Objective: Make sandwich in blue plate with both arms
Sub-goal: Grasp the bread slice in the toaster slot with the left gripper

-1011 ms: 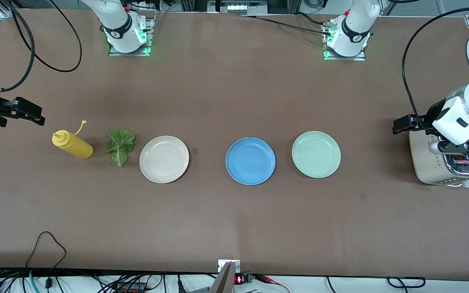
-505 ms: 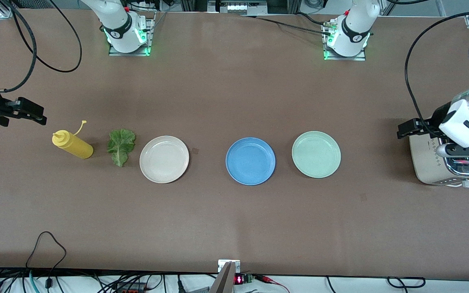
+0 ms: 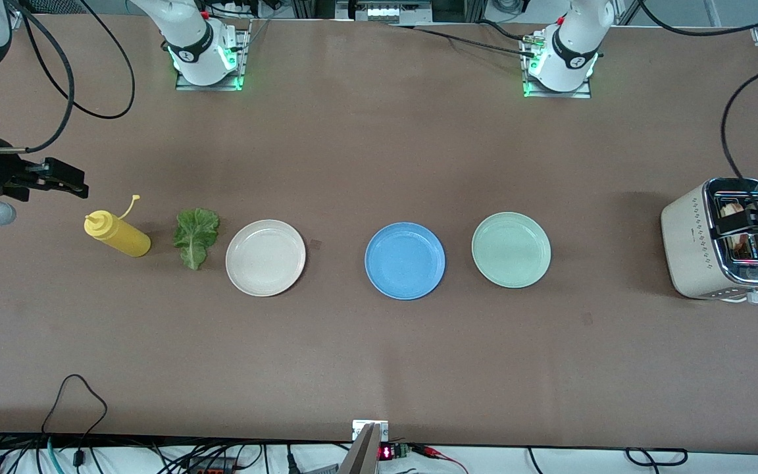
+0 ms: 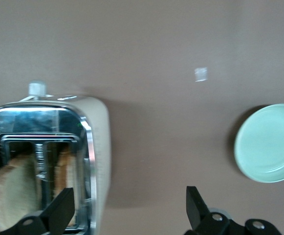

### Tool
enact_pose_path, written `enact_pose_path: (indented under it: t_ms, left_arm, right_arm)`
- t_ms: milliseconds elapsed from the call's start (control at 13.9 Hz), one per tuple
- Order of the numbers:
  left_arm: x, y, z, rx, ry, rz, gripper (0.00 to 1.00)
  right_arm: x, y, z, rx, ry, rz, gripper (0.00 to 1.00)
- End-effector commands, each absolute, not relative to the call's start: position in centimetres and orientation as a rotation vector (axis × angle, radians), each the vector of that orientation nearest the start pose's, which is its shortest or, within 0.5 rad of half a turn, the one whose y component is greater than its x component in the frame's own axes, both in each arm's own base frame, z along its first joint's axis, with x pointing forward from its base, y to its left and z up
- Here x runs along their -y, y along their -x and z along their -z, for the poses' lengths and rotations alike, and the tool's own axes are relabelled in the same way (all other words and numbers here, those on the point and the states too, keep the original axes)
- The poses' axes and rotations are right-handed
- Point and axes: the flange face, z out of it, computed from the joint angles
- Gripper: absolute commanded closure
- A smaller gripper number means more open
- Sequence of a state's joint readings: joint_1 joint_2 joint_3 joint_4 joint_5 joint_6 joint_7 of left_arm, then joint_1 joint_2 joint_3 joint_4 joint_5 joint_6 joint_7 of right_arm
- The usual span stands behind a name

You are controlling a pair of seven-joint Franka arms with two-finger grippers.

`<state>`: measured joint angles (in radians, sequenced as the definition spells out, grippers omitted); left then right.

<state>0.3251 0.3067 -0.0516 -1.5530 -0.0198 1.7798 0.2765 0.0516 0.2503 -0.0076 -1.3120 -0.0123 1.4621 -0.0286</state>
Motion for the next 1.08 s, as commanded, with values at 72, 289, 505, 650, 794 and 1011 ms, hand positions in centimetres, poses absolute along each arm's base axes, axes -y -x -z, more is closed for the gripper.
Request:
enact_pose_path:
  t_ms: [72, 289, 505, 650, 794, 1011]
  left_arm:
    - [-23.1, -61.1, -43.1, -0.085, 3.203, -0.152, 0.0]
    - [-26.5, -60.4, -40.1, -0.126, 3.202, -0.178, 0.0]
    - [-26.5, -59.3, -37.9, -0.109, 3.221, -0.26, 0.08]
    - [-26.1, -58.6, -37.0, -0.089, 3.234, -0.324, 0.13]
    - [-26.0, -58.3, -36.9, -0.09, 3.239, -0.352, 0.22]
    - [-25.8, -58.0, -36.7, -0.093, 3.246, -0.392, 0.57]
  right_arm:
    - [-3.5, -61.0, -56.8, 0.109, 3.141, -0.326, 0.0]
    - [-3.6, -60.7, -56.2, 0.112, 3.136, -0.362, 0.0]
    - [-3.3, -60.2, -55.4, 0.107, 3.133, -0.391, 0.0]
    - [-3.5, -59.7, -55.2, 0.112, 3.132, -0.396, 0.0]
    - [-3.5, -59.3, -55.1, 0.112, 3.132, -0.396, 0.0]
    - [-3.3, -58.6, -54.6, 0.11, 3.131, -0.403, 0.0]
